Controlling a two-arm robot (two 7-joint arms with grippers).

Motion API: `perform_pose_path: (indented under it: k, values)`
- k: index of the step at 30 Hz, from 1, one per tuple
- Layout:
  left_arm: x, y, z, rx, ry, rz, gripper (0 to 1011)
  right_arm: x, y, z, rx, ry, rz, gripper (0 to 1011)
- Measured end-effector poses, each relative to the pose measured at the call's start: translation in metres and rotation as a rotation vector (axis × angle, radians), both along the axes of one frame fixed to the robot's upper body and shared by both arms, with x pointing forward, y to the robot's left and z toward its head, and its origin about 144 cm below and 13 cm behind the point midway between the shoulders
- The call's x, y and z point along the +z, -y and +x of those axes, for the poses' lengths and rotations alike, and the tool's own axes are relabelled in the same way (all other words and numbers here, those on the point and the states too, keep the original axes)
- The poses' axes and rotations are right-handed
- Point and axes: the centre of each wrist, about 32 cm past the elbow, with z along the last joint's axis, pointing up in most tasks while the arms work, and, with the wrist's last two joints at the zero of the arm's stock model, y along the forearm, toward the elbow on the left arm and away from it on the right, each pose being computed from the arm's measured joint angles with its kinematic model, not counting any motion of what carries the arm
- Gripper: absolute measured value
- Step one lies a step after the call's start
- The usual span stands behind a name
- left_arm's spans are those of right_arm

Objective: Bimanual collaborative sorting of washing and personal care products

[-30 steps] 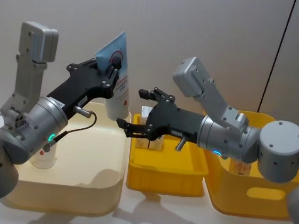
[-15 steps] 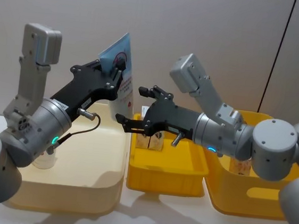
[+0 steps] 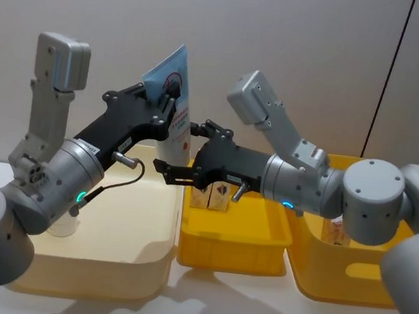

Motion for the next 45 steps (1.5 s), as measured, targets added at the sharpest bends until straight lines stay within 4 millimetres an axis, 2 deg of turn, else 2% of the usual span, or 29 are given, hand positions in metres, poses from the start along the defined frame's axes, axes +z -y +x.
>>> perform_pose_path:
  k: [34, 38, 45]
  values:
    - [0.000, 0.002, -0.003, 0.003, 0.014, -0.018, 178, 0.006, -0.009, 0.015, -0.042, -0.043, 0.004, 1001]
    - [0.000, 0.002, -0.003, 0.004, 0.016, -0.019, 178, 0.006, -0.009, 0.016, -0.043, -0.045, 0.004, 945]
    - [0.000, 0.002, -0.003, 0.006, 0.018, -0.020, 178, 0.006, -0.009, 0.017, -0.044, -0.048, 0.005, 759]
